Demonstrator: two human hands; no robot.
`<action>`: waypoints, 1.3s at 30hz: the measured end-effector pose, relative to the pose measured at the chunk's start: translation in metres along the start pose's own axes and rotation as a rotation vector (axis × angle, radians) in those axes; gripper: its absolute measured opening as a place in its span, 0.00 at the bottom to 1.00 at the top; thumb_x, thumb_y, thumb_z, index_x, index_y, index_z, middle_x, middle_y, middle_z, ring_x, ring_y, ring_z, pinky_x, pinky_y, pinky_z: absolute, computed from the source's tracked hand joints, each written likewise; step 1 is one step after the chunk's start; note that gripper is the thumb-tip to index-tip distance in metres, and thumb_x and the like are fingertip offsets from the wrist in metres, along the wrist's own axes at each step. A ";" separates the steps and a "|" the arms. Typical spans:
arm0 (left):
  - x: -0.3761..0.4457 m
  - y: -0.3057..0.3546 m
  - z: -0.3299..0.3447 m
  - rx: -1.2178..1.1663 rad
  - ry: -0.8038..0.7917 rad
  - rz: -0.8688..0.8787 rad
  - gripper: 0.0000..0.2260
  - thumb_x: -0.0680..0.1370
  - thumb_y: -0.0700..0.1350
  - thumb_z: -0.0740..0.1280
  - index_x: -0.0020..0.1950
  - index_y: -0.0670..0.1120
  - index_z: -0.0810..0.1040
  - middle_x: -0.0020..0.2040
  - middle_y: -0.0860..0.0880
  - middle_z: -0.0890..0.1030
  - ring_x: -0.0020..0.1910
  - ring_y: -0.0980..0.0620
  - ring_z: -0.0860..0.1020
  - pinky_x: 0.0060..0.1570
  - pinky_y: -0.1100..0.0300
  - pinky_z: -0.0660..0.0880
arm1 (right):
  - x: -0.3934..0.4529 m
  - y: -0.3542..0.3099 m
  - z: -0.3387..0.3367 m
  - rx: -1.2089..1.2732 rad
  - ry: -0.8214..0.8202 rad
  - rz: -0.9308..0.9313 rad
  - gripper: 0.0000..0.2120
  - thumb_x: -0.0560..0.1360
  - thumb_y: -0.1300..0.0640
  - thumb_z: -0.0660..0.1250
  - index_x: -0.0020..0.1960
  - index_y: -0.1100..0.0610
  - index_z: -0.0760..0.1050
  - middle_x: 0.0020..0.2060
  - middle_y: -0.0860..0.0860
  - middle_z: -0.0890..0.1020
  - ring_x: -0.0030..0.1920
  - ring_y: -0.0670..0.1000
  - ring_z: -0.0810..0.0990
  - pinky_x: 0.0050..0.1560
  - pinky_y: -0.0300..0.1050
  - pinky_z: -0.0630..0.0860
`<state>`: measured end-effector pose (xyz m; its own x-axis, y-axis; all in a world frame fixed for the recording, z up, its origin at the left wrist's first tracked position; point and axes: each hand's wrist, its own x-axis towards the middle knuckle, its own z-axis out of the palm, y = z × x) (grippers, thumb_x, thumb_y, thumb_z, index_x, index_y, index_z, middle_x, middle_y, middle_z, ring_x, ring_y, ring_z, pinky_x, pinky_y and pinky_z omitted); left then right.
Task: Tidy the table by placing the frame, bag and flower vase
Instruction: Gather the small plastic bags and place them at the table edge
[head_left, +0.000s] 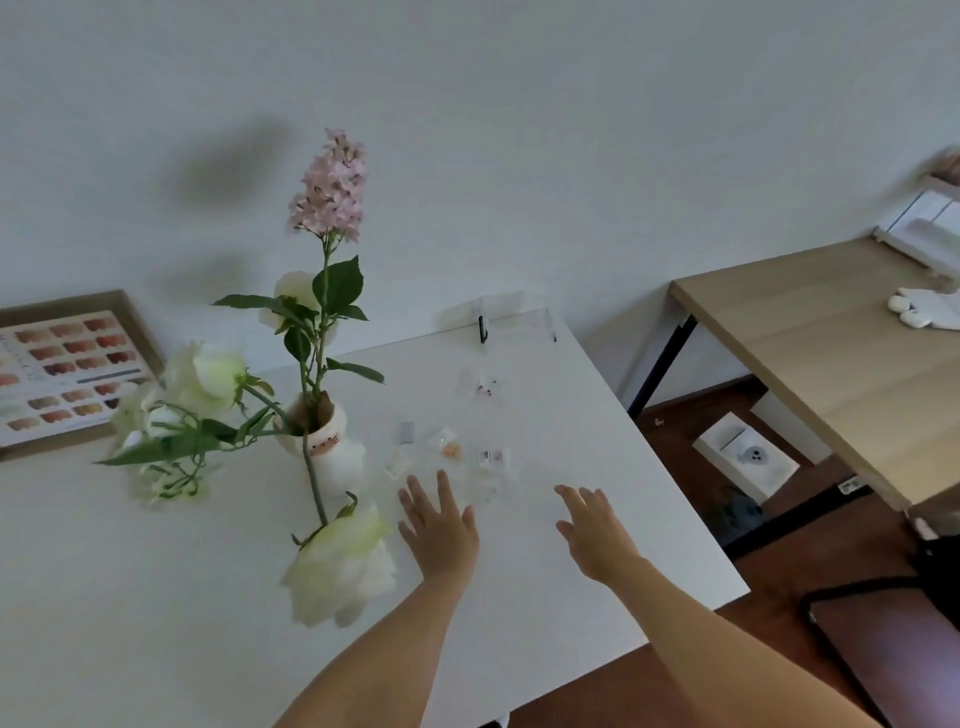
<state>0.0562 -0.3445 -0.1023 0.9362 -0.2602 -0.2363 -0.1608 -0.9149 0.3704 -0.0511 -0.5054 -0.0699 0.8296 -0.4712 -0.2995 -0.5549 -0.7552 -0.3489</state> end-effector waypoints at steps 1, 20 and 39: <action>0.003 0.002 0.002 0.009 -0.005 -0.026 0.29 0.79 0.54 0.56 0.77 0.52 0.46 0.78 0.39 0.44 0.77 0.39 0.45 0.72 0.41 0.56 | 0.007 -0.004 -0.001 -0.006 -0.013 -0.010 0.24 0.81 0.55 0.57 0.74 0.52 0.54 0.71 0.56 0.64 0.74 0.58 0.55 0.70 0.53 0.66; 0.031 0.033 0.002 -0.303 0.144 -0.327 0.32 0.67 0.45 0.75 0.67 0.49 0.65 0.67 0.44 0.67 0.66 0.44 0.66 0.61 0.50 0.72 | 0.145 -0.037 0.000 -0.285 -0.112 -0.474 0.24 0.74 0.65 0.65 0.67 0.55 0.62 0.64 0.55 0.70 0.62 0.57 0.70 0.60 0.48 0.72; 0.082 0.073 -0.047 -0.460 0.209 -0.326 0.14 0.74 0.33 0.61 0.57 0.42 0.76 0.50 0.39 0.82 0.48 0.42 0.79 0.48 0.59 0.72 | 0.231 0.000 -0.067 0.238 -0.196 -0.360 0.07 0.74 0.70 0.60 0.47 0.64 0.77 0.45 0.59 0.83 0.47 0.59 0.80 0.41 0.42 0.71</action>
<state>0.1359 -0.4182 -0.0525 0.9637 0.1199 -0.2387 0.2528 -0.6979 0.6701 0.1445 -0.6445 -0.0793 0.9573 -0.0861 -0.2761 -0.2516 -0.7188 -0.6481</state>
